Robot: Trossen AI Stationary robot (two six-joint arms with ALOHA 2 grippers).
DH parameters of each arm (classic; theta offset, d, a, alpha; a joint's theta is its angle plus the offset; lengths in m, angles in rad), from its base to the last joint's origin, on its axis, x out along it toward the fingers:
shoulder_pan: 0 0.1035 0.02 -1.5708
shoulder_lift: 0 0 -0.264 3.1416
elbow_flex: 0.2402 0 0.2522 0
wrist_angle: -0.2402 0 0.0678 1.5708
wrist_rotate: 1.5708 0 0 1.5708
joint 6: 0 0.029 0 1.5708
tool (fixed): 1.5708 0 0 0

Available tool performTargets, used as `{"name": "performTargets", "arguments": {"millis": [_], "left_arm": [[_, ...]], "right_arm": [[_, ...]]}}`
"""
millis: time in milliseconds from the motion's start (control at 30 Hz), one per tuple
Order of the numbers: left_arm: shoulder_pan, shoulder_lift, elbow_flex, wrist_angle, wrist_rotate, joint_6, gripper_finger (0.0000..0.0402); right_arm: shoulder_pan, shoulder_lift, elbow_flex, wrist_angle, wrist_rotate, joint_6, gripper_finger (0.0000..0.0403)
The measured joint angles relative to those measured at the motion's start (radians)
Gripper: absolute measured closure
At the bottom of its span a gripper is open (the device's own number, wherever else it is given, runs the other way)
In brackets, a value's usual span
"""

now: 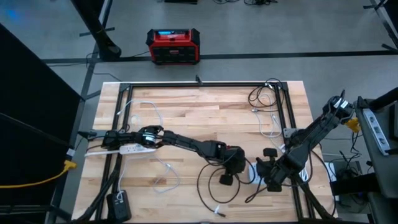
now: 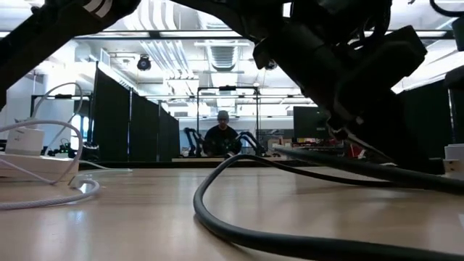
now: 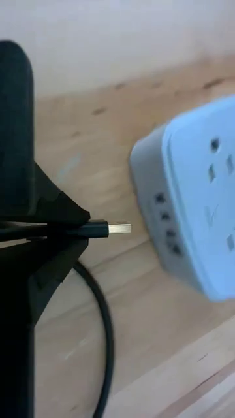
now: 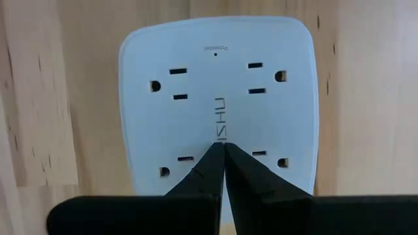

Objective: Insert USB
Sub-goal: Insert the bottom black charger cable into the right white outlet extension

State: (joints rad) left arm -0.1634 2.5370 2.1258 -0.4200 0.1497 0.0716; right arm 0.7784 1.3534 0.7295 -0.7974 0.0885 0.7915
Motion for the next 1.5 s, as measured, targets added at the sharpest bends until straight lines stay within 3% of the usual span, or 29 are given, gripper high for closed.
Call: {"name": "performTargets", "arguments": {"millis": [400,933,1500], "left_arm": [[0.000,-0.001,-0.002,0.062,-0.011,-0.010,0.0382],[-0.026,-0.002,-0.008,0.052,-0.134,-0.039,0.0382],[-0.033,-0.002,-0.008,0.042,-0.143,-0.155,0.0382]], "right_arm": [[0.000,-0.028,-0.006,0.013,0.001,0.009,0.0403],[0.000,-0.028,-0.008,0.025,0.006,0.013,0.0403],[0.000,-0.030,-0.007,0.034,0.015,0.012,0.0403]]}}
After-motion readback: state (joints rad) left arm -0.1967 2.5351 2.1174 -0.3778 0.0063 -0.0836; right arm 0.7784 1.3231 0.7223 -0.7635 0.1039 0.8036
